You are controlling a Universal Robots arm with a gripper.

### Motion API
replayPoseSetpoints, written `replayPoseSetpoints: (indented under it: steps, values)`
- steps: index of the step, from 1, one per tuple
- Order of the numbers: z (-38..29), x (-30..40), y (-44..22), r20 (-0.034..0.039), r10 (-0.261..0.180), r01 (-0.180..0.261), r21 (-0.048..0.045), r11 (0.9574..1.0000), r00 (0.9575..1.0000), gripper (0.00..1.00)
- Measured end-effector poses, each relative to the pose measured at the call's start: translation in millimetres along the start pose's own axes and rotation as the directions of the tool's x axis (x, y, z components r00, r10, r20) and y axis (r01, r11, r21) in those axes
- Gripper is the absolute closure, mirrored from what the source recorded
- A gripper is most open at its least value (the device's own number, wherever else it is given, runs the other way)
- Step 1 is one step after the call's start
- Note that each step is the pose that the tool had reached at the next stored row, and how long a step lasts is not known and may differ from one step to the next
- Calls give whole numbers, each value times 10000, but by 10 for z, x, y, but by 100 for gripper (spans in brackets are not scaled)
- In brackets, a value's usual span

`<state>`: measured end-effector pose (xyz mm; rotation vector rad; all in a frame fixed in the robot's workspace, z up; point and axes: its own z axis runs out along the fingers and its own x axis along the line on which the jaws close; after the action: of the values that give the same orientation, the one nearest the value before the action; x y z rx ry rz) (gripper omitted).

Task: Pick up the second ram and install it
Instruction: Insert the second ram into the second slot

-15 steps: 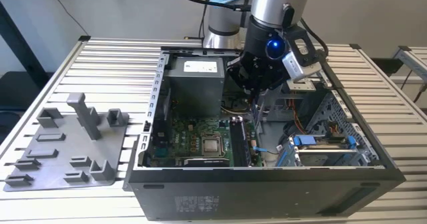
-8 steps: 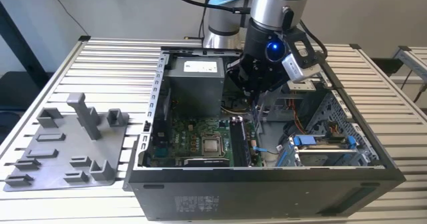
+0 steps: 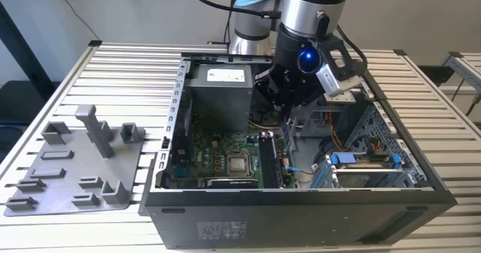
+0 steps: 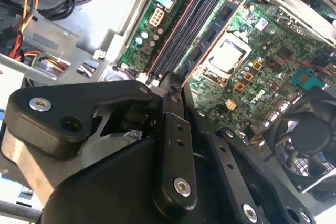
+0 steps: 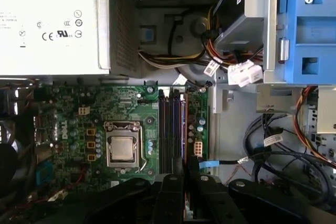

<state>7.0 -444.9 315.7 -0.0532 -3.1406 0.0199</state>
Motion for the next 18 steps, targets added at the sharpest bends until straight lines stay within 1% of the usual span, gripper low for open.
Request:
replayPoseSetpoints:
  steps: [6,12,16,18]
  values:
    - [92,26,-47,-8,0,0,1,10000,10000,86]
    - [198,37,-63,-15,0,0,1,10000,10000,86]
    - [270,120,-80,-16,-9,9,2,10000,10000,86]
    - [307,143,-86,-15,-12,12,1,10000,10000,86]
